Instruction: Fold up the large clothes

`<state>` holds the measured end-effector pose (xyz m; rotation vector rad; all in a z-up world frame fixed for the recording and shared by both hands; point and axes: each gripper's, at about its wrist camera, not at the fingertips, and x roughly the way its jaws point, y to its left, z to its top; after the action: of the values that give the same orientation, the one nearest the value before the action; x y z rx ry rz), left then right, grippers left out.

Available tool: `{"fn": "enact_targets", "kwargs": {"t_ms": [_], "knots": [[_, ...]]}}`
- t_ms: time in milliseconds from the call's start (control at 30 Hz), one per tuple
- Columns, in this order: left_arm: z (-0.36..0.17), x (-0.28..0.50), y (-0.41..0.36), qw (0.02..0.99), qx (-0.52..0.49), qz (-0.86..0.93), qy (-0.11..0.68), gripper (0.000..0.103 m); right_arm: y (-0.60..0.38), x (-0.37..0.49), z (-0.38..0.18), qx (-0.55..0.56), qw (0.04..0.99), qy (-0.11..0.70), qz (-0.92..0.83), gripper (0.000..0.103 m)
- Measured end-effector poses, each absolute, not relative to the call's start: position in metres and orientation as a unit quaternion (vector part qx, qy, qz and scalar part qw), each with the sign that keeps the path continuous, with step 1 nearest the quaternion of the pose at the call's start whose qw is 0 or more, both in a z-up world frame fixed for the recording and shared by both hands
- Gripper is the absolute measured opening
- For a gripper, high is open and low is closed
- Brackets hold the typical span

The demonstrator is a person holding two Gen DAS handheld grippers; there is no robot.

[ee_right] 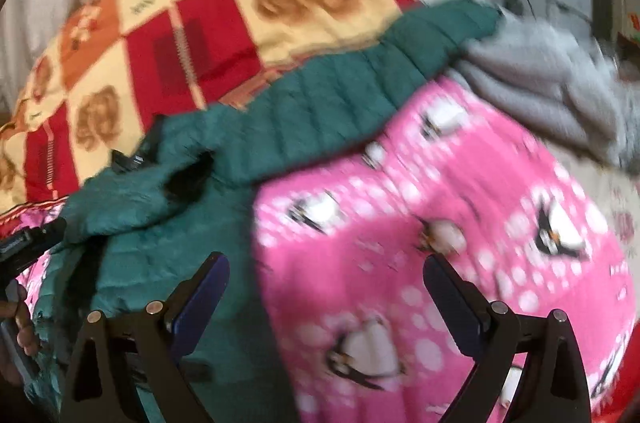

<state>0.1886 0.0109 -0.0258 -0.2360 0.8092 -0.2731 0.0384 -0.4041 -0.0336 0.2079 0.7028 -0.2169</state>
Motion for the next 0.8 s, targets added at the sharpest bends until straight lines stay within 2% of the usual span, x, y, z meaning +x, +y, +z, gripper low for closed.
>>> {"fn": "enact_targets", "kwargs": {"t_ms": [200, 267, 400, 433, 533, 567, 667, 733, 767, 800], "knots": [[-0.033, 0.212, 0.083, 0.922, -0.163, -0.04, 0.349, 0.052, -0.348, 0.09, -0.01, 0.059, 0.954, 0.294, -0.024, 0.095], [-0.039, 0.218, 0.097, 0.925, -0.166, -0.017, 0.343, 0.053, -0.321, 0.123, -0.01, 0.04, 0.953, 0.3, 0.019, 0.081], [-0.038, 0.239, 0.109, 0.921, -0.184, -0.012, 0.343, 0.054, -0.278, 0.173, -0.017, 0.015, 0.946, 0.314, 0.076, 0.075], [-0.034, 0.244, 0.106, 0.926, -0.174, -0.012, 0.336, 0.054, -0.269, 0.185, -0.021, 0.012, 0.943, 0.32, 0.087, 0.066], [-0.031, 0.26, 0.096, 0.929, -0.164, -0.039, 0.33, 0.054, -0.257, 0.224, -0.046, 0.03, 0.925, 0.367, 0.097, 0.051], [-0.032, 0.265, 0.093, 0.93, -0.156, -0.037, 0.331, 0.054, -0.257, 0.233, -0.055, 0.034, 0.92, 0.38, 0.092, 0.049], [-0.047, 0.282, 0.085, 0.923, -0.135, -0.03, 0.36, 0.054, -0.269, 0.252, -0.087, 0.039, 0.898, 0.434, 0.051, 0.049], [-0.074, 0.297, 0.084, 0.898, -0.135, -0.023, 0.417, 0.054, -0.278, 0.26, -0.103, 0.042, 0.883, 0.467, 0.036, 0.049], [-0.087, 0.302, 0.087, 0.885, -0.147, -0.023, 0.441, 0.056, -0.285, 0.262, -0.11, 0.046, 0.878, 0.476, 0.031, 0.048], [-0.095, 0.305, 0.091, 0.876, -0.161, -0.022, 0.455, 0.065, -0.291, 0.263, -0.113, 0.056, 0.875, 0.48, 0.03, 0.047]]}}
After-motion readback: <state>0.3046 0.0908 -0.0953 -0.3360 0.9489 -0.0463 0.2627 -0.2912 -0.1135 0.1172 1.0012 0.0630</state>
